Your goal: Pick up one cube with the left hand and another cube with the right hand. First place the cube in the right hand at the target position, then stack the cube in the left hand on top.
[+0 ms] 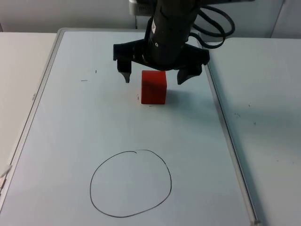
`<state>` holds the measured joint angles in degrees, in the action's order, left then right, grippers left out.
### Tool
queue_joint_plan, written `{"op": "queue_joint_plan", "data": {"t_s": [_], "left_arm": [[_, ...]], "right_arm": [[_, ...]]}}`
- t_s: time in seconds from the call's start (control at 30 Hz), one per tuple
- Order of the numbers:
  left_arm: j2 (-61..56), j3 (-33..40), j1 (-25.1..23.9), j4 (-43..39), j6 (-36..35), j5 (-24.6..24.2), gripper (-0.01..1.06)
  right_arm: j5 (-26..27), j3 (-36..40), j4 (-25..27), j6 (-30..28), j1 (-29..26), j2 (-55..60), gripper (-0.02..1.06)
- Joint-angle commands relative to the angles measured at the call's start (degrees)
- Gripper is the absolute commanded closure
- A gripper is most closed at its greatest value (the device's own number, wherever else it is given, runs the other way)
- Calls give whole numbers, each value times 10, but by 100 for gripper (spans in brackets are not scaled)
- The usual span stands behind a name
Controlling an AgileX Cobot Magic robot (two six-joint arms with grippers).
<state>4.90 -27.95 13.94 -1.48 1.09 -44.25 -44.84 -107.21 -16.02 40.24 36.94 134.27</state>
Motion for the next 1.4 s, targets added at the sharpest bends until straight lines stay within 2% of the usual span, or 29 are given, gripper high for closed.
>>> {"op": "queue_joint_plan", "data": {"t_s": [0.0,0.17,0.33,0.7,0.87,0.97,1.0,1.13,1.17,1.2,1.27,1.37], "left_arm": [[-4,0,2,4,-6,13,105],[-32,2,2,0,-6,14,105],[-49,22,2,-4,-6,35,105],[-49,20,2,-4,-6,35,105],[-49,20,2,-4,-6,35,105],[-49,20,2,-4,-6,35,105],[-49,20,2,-4,-6,35,105],[-49,20,2,-4,-6,35,105],[-49,20,2,-4,-6,35,105],[-49,20,2,-4,-6,35,105],[-49,20,2,-4,-6,36,105],[-49,20,2,-4,-6,36,105]], "right_arm": [[8,-5,-23,24,2,2,5],[34,-5,-31,31,-3,5,5],[36,-5,-33,32,-4,6,5],[44,-5,-21,32,-4,26,5],[47,-5,-22,32,-4,32,12],[52,-6,-36,38,-4,30,37],[52,-6,-36,38,-4,30,37],[8,-34,-49,37,-4,20,78],[8,-34,-49,37,-4,20,78],[-4,-47,-49,16,-4,8,96],[-19,-64,-45,-22,-3,-7,105],[-62,-102,-23,-111,2,-50,105]]}}
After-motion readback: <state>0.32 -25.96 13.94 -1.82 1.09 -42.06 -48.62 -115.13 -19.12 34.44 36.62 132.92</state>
